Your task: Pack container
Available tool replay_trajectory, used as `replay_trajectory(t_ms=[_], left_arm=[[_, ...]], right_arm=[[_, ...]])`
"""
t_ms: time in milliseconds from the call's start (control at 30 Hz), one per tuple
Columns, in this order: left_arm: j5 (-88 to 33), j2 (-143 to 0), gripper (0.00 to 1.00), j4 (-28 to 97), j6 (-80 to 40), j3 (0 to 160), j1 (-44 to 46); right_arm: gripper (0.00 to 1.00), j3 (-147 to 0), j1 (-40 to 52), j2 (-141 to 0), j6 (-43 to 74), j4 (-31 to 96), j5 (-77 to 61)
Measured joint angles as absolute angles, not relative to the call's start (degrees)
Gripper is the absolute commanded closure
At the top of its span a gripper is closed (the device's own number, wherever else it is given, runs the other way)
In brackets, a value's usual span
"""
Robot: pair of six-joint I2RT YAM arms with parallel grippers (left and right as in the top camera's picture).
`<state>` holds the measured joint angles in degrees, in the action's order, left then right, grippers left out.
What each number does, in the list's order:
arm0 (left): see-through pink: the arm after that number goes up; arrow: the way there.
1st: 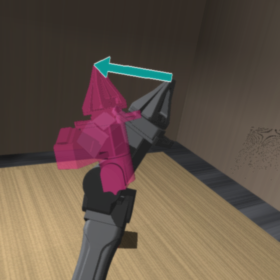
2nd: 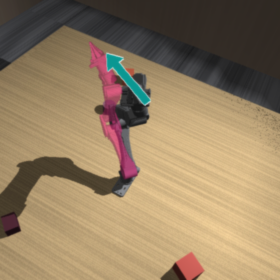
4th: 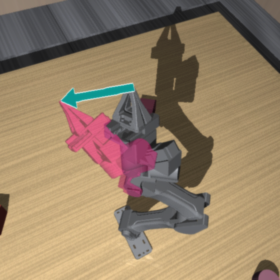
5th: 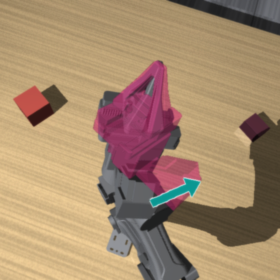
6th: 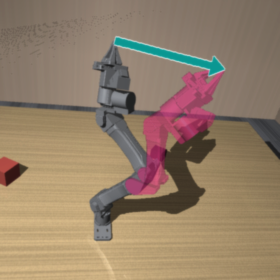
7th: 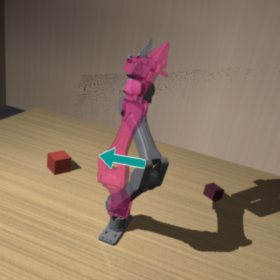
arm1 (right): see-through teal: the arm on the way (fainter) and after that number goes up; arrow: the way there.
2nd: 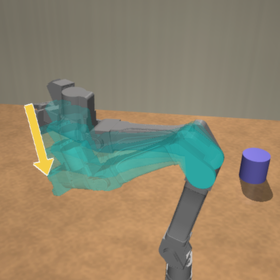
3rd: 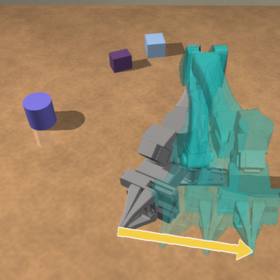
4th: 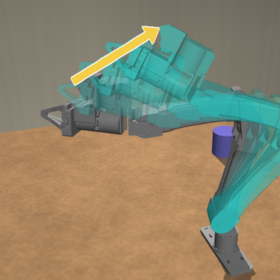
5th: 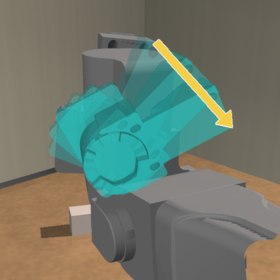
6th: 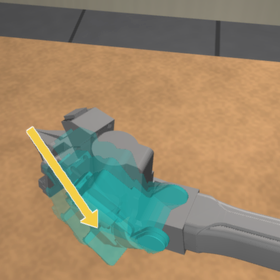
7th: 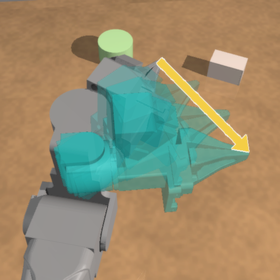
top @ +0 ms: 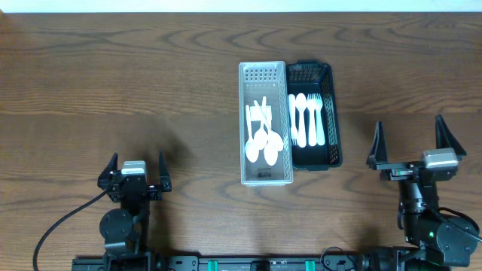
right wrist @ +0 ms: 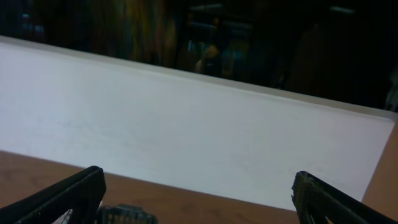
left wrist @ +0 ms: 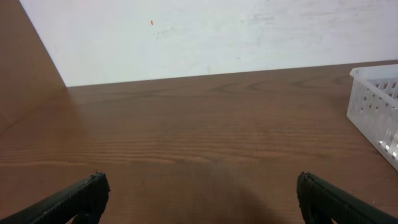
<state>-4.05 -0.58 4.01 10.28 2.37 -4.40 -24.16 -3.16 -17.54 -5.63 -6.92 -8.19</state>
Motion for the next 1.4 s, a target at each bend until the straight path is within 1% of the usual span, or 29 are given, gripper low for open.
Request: replay_trajectory(t_ms=[200, 433, 867, 1400], left_arm=[[-4.1, -0.6, 0.02, 4.0, 10.3, 2.4, -4.4], [-4.1, -0.6, 0.02, 4.0, 10.3, 2.4, -4.4], [-4.1, -0.6, 0.02, 4.0, 10.3, 2.4, -4.4], [-4.1, -0.6, 0.02, 4.0, 10.3, 2.4, -4.4]], right_arm=[[0.01, -22.6, -3.1, -16.9, -6.7, -7.0, -8.2], [0.01, -19.2, -3.1, -12.5, -7.2, -7.2, -8.2], [0.01, -12.9, -3.1, -10.3, -8.1, -14.0, -8.1], [0.01, -6.6, -3.1, -5.0, -8.4, -14.4, -7.9]])
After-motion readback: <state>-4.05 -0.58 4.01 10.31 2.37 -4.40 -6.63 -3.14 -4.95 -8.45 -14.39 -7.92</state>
